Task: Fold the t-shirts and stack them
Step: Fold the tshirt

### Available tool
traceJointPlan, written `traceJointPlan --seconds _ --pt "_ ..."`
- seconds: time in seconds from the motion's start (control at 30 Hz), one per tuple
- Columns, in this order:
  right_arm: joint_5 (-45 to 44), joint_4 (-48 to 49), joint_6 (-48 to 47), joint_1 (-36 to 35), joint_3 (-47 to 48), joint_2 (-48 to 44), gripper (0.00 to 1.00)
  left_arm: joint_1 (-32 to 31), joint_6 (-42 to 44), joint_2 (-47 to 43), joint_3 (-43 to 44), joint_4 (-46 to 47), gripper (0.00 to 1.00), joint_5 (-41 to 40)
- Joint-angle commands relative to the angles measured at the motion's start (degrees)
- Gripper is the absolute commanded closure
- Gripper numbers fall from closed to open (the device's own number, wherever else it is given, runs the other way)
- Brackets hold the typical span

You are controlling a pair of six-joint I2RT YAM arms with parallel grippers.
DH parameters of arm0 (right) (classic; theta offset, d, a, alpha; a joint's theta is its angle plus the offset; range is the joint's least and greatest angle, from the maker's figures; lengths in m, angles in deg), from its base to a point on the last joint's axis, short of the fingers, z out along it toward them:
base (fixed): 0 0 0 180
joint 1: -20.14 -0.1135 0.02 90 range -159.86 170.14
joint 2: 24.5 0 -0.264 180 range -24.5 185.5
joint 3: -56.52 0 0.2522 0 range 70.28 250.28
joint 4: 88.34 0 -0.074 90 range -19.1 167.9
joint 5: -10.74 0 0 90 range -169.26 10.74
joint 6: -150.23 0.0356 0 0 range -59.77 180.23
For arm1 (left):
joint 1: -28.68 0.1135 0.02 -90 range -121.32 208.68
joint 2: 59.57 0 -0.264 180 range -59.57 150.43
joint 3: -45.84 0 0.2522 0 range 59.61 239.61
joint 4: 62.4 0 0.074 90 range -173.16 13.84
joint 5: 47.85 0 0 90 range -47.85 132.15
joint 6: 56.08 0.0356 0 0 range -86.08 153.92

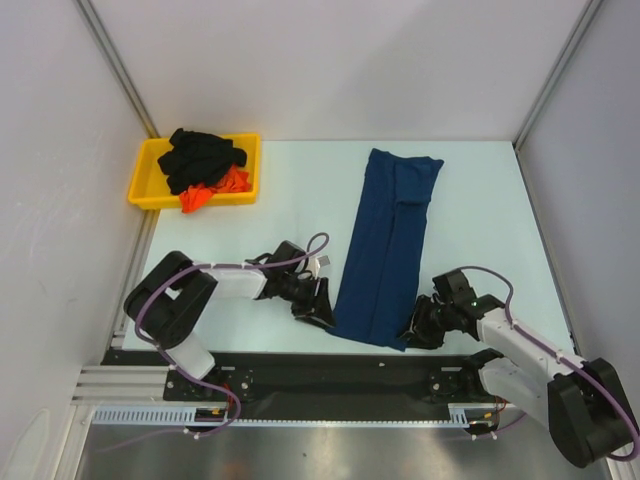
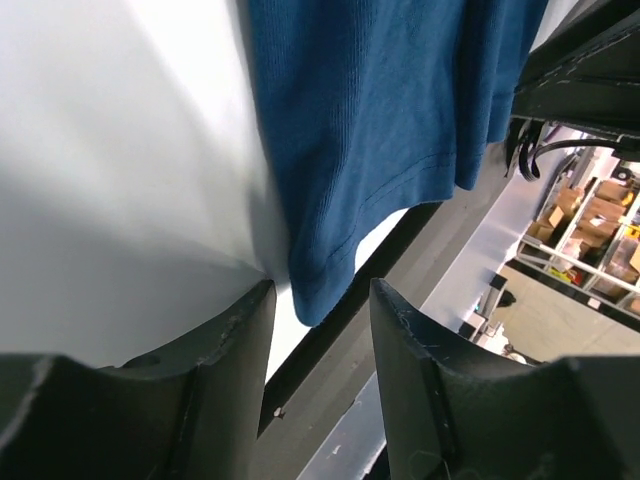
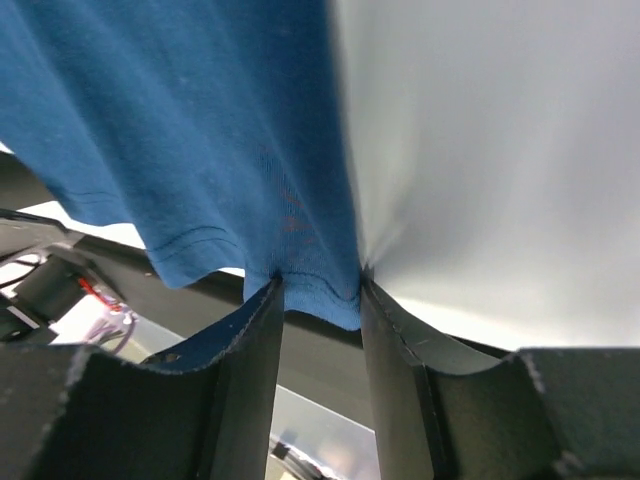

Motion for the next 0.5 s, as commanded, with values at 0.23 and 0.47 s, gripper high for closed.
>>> traceJointPlan --seconds 0.23,0.47 --pt "0.6 4.8 1.3 0.4 -4.4 3.8 0.72 -0.7 0.6 4.1 -0.1 2.4 0.72 -1.1" --pt "-0.6 0.7 2.3 1.1 -4.7 0.2 1.00 -1.1 0.8 3.2 0.1 1.5 1.00 -2.5"
